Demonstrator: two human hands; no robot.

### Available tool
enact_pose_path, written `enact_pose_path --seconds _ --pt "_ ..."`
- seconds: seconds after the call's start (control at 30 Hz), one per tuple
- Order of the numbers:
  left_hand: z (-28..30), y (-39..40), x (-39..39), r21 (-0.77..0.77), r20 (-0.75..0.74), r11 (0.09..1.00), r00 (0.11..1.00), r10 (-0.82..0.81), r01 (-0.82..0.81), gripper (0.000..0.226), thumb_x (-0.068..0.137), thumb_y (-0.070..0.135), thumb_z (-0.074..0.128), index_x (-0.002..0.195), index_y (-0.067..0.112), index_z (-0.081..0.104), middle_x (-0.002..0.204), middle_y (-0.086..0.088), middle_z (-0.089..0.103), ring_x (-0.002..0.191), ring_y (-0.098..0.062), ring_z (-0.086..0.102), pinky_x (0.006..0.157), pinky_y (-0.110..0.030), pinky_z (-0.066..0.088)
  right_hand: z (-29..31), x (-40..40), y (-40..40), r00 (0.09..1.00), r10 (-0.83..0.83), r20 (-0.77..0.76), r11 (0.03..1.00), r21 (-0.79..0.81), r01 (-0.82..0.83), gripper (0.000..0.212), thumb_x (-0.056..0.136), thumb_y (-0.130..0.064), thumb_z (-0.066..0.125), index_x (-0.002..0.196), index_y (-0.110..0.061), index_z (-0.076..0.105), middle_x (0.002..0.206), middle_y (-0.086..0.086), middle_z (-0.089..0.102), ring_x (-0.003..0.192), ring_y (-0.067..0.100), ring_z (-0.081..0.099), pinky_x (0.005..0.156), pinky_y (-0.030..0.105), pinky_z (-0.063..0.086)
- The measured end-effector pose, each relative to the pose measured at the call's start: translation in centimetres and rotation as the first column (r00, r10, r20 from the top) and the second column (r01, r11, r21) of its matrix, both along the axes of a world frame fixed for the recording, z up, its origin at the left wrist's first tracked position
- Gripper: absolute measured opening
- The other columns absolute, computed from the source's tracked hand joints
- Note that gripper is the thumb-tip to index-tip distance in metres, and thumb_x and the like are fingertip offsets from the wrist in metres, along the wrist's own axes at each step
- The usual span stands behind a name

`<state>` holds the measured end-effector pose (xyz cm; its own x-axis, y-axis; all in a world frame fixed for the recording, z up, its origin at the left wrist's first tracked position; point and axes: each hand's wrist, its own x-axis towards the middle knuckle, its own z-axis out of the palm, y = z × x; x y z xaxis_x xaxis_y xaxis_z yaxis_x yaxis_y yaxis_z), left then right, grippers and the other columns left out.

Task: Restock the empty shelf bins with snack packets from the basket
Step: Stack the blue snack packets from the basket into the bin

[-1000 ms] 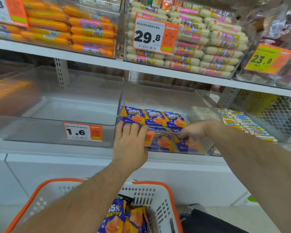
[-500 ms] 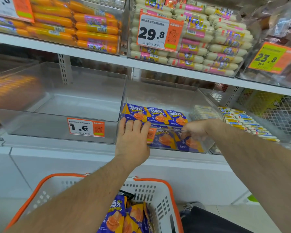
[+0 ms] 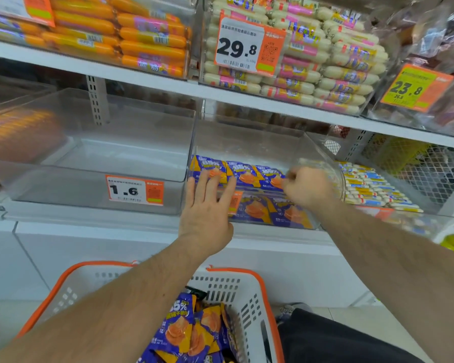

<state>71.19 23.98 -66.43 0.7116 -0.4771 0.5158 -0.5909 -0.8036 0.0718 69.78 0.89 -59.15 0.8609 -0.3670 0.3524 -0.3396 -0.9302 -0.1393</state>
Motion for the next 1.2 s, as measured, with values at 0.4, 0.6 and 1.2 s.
enact_pose_path --seconds 0.4,0.6,1.2 --pt "-13.6 10.7 -9.0 -0.238 -0.806 0.951 0.587 -0.078 -0.199 0.043 0.092 0.018 0.057 0.134 0.019 0.050 0.133 0.002 0.054 0.118 -0.018 0.051 0.095 -0.032 0.044 -21.2 -6.1 15.4 0.795 0.322 -0.514 0.904 0.417 -0.096 0.014 0.085 -0.021 0.056 0.081 -0.009 0.063 0.083 0.011 0.065 0.079 0.029 0.061 0.063 0.033 0.044" --pt "-16.0 14.5 -10.1 -0.188 -0.883 0.920 0.469 -0.005 -0.344 0.037 0.093 0.019 0.056 0.129 0.026 0.051 0.121 0.011 0.057 0.102 -0.008 0.055 0.078 -0.022 0.046 -28.8 -8.4 20.3 0.810 0.041 -0.585 0.642 0.637 0.427 0.051 0.078 -0.063 0.066 0.094 -0.015 0.065 0.082 0.002 0.065 0.070 0.020 0.058 0.058 0.028 0.042" --pt "-14.0 13.6 -9.2 -0.055 -0.914 0.904 0.386 0.125 -0.424 0.056 0.093 0.029 0.056 0.144 0.020 0.035 0.142 -0.003 0.039 0.116 -0.020 0.048 0.085 -0.031 0.040 -25.2 -6.3 21.3 0.855 0.037 -0.517 0.389 0.796 0.464 0.017 0.087 -0.013 0.064 0.085 0.001 0.073 0.081 0.015 0.072 0.070 0.031 0.068 0.064 0.044 0.059"
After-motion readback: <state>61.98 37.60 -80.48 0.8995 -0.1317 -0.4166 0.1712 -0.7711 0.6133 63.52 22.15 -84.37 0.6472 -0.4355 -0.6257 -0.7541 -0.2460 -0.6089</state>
